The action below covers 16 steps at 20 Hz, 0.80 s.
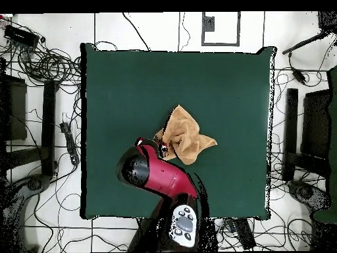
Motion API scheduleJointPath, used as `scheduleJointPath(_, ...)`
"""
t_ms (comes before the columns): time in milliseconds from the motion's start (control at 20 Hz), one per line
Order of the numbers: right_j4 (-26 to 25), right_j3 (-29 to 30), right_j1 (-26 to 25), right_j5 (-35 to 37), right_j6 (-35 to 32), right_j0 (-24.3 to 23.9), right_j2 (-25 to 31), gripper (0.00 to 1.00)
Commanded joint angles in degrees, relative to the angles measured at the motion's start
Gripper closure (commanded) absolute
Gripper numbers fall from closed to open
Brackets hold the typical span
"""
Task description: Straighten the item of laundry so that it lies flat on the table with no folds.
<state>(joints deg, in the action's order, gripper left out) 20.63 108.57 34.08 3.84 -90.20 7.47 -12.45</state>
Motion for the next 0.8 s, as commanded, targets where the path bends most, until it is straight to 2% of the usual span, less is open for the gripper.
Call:
scheduleJointPath(50, 3.70, -5.88, -2.91, 4.40, -13.23, 2.41, 3.49, 1.00)
scheduleJointPath(400, 4.51, -8.62, -6.74, -2.61, -14.65, 1.95, 5.87, 1.00)
scheduleJointPath(800, 6.19, -9.03, -6.49, 1.87, -15.72, 3.79, 2.43, 1.00)
